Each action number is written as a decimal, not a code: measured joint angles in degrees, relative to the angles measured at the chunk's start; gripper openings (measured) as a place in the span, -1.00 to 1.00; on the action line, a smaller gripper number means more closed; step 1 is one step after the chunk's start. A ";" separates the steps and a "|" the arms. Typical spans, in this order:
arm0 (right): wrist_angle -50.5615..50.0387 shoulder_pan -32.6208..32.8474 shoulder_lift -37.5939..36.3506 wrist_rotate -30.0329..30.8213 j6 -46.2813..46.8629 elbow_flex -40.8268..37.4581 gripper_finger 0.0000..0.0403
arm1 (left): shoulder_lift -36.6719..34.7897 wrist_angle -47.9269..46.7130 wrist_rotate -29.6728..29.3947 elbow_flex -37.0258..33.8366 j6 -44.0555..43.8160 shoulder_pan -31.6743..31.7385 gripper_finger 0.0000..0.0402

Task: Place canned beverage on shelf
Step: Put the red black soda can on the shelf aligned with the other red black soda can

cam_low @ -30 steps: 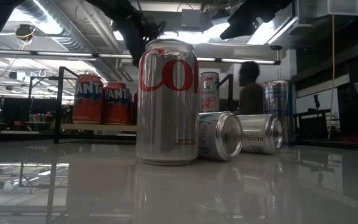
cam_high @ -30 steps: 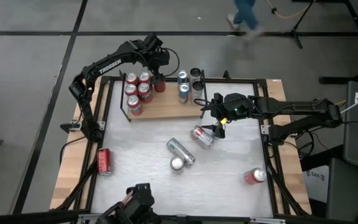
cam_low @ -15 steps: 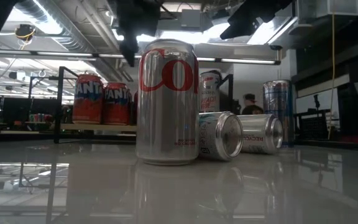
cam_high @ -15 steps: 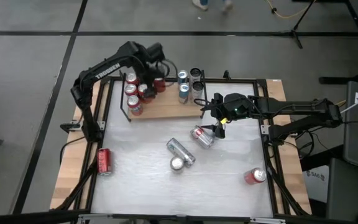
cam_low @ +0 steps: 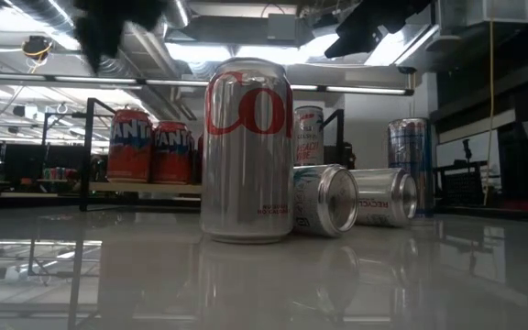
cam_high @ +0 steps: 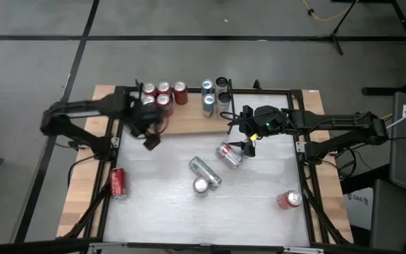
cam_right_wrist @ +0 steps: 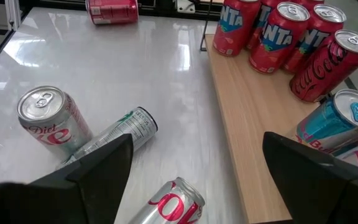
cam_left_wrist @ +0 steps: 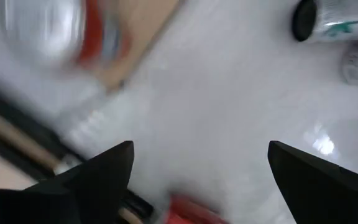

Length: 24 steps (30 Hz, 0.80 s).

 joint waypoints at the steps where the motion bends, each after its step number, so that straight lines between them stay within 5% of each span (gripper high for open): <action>1: 0.00 0.00 0.00 0.00 0.15 0.00 0.73 | -2.03 -0.02 -0.61 -2.10 -5.83 -2.35 0.80; 8: 0.13 0.00 0.00 -0.02 0.76 0.00 0.73 | -8.93 0.06 -1.12 -12.73 -37.36 -17.45 0.80; 24: 0.24 0.00 0.00 -0.03 0.76 0.00 0.73 | -1.17 0.20 2.79 -16.40 -72.54 -38.85 0.80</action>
